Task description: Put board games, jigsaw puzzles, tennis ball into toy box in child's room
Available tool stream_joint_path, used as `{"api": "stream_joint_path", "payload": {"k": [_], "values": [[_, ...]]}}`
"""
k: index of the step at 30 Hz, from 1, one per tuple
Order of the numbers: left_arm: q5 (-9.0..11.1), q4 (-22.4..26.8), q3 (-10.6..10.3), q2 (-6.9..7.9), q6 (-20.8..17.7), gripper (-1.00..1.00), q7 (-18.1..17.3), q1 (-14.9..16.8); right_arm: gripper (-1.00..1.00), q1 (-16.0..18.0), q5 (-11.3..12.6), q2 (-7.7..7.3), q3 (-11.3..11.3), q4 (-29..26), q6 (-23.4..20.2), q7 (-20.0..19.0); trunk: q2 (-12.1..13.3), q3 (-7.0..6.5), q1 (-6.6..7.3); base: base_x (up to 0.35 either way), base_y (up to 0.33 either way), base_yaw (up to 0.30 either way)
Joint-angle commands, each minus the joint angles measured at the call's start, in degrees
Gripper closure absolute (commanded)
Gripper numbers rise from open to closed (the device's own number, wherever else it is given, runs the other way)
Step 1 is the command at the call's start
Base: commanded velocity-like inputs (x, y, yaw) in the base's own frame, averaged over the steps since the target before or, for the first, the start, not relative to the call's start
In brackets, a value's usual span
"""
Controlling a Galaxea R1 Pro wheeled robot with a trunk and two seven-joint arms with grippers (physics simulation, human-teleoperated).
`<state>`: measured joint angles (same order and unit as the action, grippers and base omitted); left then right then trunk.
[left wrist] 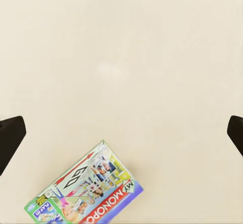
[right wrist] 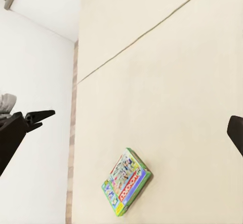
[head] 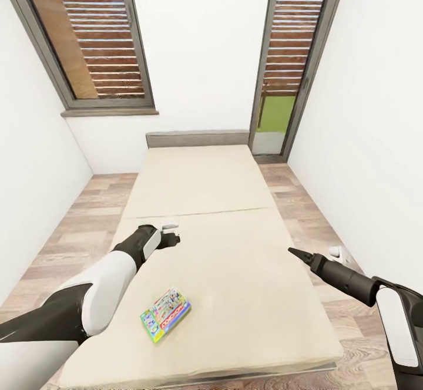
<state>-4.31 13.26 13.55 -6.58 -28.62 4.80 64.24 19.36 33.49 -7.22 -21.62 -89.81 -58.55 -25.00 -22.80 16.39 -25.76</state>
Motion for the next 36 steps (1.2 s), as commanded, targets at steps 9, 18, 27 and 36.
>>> {"api": "stream_joint_path", "payload": {"k": [9, 18, 27, 36], "values": [[-0.43, 0.35, 0.34, 0.0, 0.64, -1.0, 0.06, -1.9, -1.0, 0.06, -0.45, 0.01, -0.09, -0.02, -0.25, -0.58, -0.12, 0.96, -0.03, 0.0, 0.0, 0.0], [-0.3, 0.42, 0.35, 0.06, 6.37, -1.0, -0.02, -3.98, -1.0, 0.06, -0.45, -0.01, -0.09, -0.02, -0.25, -0.58, -0.12, 1.81, -0.03, 0.0, 0.0, 0.0], [-0.41, 0.45, 0.18, -0.15, 7.46, -1.0, 0.11, -4.18, -1.0, 0.06, -0.45, 0.01, -0.03, -0.02, -0.25, -0.58, -0.12, 2.66, -0.03, 0.0, 0.0, 0.0], [-0.43, 0.45, 0.16, -0.12, 7.68, -1.0, 0.12, -4.2, -1.0, 0.06, -0.45, 0.01, -0.05, -0.02, -0.25, -0.58, -0.12, 3.51, -0.03, 0.0, 0.0, 0.0]]}}
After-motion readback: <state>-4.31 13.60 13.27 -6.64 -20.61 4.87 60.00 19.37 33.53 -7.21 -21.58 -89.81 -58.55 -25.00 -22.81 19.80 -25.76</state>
